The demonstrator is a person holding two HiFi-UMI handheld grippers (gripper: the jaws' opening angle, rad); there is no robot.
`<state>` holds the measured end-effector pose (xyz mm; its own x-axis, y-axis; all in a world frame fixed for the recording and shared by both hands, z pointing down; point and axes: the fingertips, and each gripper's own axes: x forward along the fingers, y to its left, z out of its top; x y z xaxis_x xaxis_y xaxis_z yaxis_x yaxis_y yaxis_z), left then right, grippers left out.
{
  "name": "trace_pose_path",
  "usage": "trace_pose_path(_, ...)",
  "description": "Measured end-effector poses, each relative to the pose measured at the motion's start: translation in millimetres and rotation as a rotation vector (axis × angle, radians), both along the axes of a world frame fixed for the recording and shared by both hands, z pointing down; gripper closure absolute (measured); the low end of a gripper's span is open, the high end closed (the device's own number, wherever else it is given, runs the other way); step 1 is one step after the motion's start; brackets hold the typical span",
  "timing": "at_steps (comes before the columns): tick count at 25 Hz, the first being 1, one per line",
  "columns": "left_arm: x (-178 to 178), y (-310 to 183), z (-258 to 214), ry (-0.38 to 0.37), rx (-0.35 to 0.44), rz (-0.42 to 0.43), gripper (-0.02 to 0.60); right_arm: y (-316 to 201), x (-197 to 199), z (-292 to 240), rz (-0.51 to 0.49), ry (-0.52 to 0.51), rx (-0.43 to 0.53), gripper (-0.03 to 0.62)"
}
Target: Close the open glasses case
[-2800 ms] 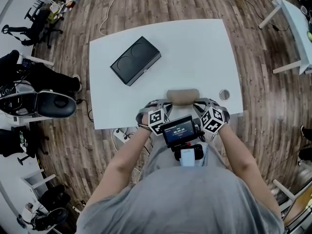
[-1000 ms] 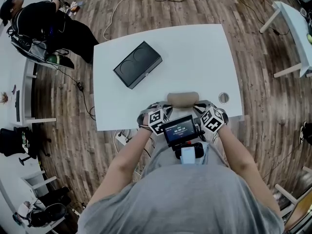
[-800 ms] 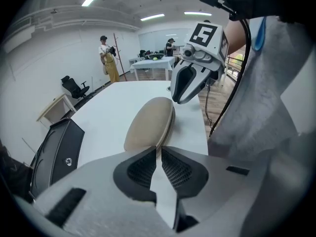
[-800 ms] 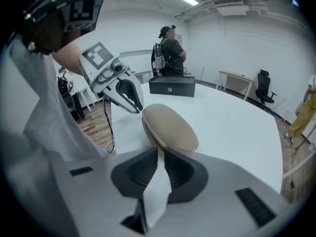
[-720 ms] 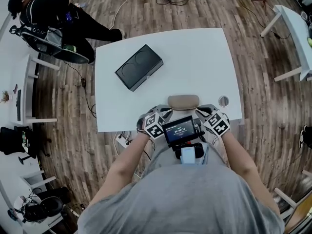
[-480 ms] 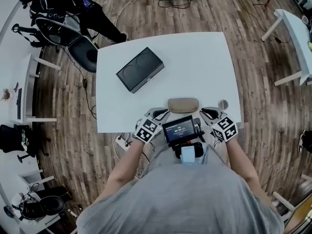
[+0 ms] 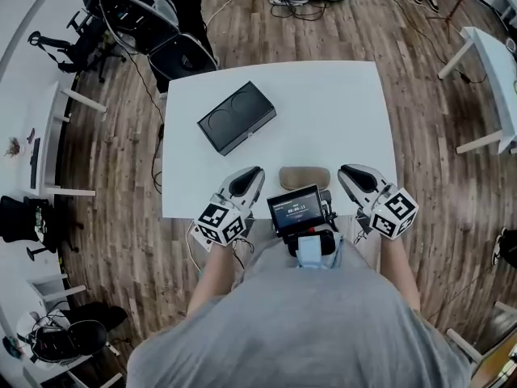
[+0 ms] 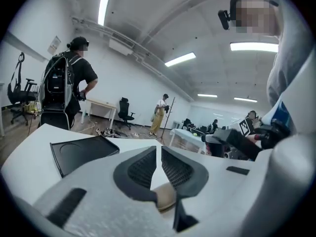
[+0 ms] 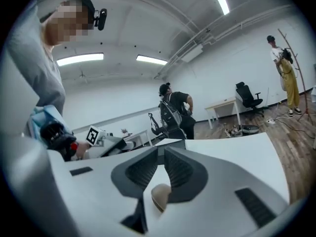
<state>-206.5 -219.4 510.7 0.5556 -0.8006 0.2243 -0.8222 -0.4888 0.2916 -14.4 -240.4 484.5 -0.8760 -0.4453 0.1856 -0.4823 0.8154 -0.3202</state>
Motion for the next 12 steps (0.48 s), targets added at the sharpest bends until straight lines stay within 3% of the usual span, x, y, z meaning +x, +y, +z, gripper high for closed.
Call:
trace_pose_path(6,1,-6,-51,0.002,0.119,0.039,0.538,6,-23,-61,-0.099,-0.11,0.086,0.54)
trace_pose_path(12,14,-8,-55,0.039,0.136,0.045,0.538,3,-28,-63,-0.112,-0.132,0.092,0.54)
